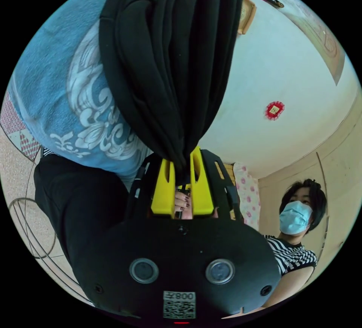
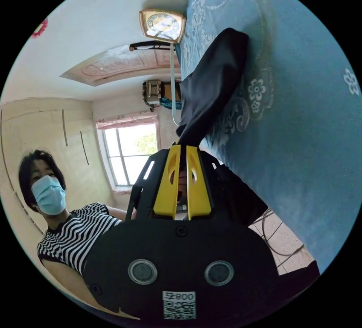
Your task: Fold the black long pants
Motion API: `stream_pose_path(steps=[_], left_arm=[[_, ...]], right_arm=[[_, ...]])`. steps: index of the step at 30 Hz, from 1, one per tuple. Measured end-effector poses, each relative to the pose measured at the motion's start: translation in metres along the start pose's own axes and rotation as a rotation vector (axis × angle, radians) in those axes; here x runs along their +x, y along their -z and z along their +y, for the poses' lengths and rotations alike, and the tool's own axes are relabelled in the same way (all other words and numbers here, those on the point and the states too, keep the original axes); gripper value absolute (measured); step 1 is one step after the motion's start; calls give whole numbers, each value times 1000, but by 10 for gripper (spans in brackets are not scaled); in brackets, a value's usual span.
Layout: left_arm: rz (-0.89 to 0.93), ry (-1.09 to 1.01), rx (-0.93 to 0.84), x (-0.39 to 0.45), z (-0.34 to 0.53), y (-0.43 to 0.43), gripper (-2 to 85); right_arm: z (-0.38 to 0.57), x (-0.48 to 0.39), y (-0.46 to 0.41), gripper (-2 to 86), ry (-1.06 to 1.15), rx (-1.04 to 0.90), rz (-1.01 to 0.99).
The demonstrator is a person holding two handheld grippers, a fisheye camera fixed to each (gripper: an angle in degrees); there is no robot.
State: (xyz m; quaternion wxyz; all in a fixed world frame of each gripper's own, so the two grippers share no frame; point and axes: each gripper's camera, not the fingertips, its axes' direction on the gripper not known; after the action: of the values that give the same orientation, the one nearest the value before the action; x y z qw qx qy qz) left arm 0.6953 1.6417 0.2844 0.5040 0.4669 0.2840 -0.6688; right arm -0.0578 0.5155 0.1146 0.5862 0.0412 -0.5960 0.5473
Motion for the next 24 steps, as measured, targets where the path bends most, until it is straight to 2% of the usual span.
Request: stream_pose_path(steps=[4, 10, 15, 18, 24], left_arm=[[19, -6, 1, -1, 0, -3, 79], [19, -2, -14, -7, 2, -10, 78], [3, -9, -36, -8, 8, -23, 76], [-3, -9, -53, -9, 13, -32, 76], [-54, -60, -144, -3, 29, -55, 74]], right_arm=[[2, 39, 31, 96, -88, 128, -4], [-19, 72, 31, 137, -140, 124, -34], [-18, 97, 26, 112, -179, 133, -87], [-7, 111, 26, 66, -204, 123, -86], [51, 116, 52, 20, -164, 137, -64]])
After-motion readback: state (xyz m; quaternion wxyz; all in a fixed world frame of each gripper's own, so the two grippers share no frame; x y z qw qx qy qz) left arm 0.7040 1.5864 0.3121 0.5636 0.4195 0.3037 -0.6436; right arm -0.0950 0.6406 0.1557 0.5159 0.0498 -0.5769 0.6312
